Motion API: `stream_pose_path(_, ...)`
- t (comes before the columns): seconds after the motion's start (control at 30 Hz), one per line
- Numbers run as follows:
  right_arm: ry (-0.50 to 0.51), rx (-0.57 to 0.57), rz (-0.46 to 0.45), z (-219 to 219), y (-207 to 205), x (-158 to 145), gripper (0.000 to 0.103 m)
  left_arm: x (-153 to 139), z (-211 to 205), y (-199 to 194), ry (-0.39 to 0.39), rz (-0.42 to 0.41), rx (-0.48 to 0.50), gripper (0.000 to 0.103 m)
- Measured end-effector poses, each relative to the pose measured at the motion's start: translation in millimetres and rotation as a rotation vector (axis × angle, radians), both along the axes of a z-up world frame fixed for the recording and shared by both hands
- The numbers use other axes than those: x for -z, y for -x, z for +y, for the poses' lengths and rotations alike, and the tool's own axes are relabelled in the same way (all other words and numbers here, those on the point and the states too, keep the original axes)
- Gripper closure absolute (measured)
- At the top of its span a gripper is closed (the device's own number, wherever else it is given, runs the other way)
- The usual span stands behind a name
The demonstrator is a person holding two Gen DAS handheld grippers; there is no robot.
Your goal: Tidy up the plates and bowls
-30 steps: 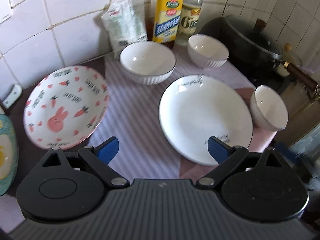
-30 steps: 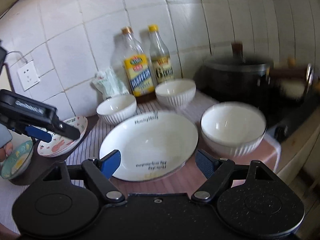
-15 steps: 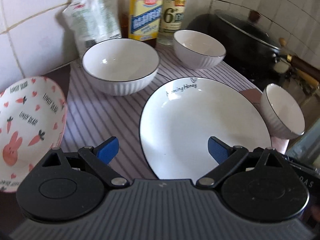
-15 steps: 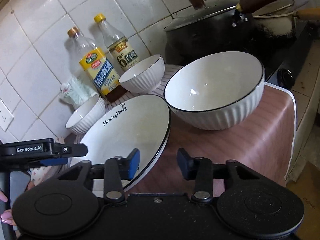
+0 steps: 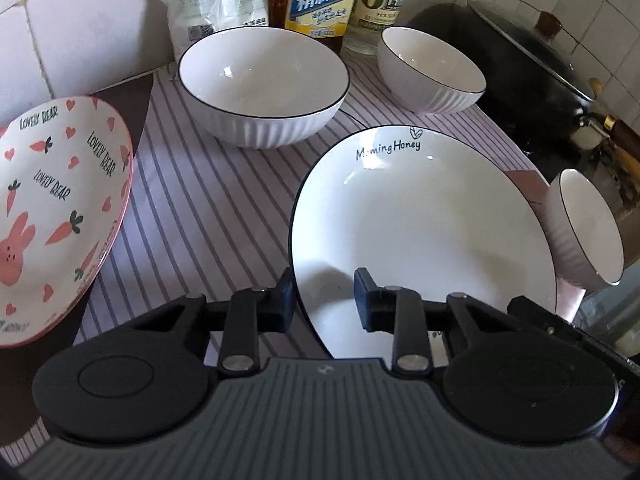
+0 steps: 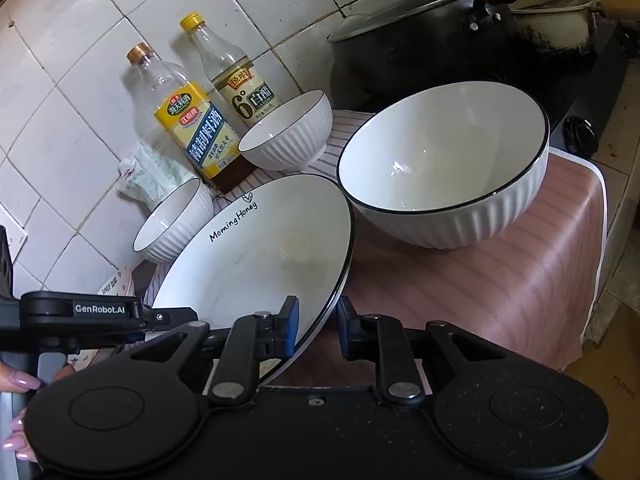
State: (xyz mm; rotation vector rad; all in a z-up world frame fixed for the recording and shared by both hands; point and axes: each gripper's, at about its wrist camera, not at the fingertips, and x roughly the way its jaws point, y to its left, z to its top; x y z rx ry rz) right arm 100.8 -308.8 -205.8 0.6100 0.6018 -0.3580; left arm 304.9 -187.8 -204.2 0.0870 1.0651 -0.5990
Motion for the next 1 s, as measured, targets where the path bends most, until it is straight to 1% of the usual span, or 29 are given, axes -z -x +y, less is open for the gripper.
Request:
stream_pose_path(0.13,0.004,-0.002,0.003,-1,-1,0,0.079,0,0,0,0.006,0.009,-0.038,0.075)
stream_pose_path(0.23,0.012,0.001,0.006,1,-2,-1,0.079,-2,-5,2,-0.022,-0.011,-0.025,0.074)
stream_pose_path(0.33,0.068,-0.039,0.044,4,-7,-6,0.079,-2,-3,-2,-0.014,0.018,-0.025,0.075)
stream_pose_path(0.43,0.076,-0.061,0.06,3,-8,-9,0.079,-3,0,-3,-0.009,0.041,-0.009,0.075)
stream_pose_path(0.57,0.093,-0.098,0.069,4,-6,-13,0.078,-7,5,6,-0.024,0.032,-0.006,0.075)
stream_pose_path(0.7,0.093,-0.143,0.066,10,-2,-16,0.078,-17,21,16,-0.016,0.015,-0.023,0.075)
stream_pose_path(0.87,0.102,-0.193,0.049,23,1,-28,0.078,-28,44,26,-0.004,0.04,-0.064,0.075)
stream_pose_path(1.0,0.105,-0.242,0.031,35,2,-38,0.078,-39,66,34,0.016,0.052,-0.078,0.075)
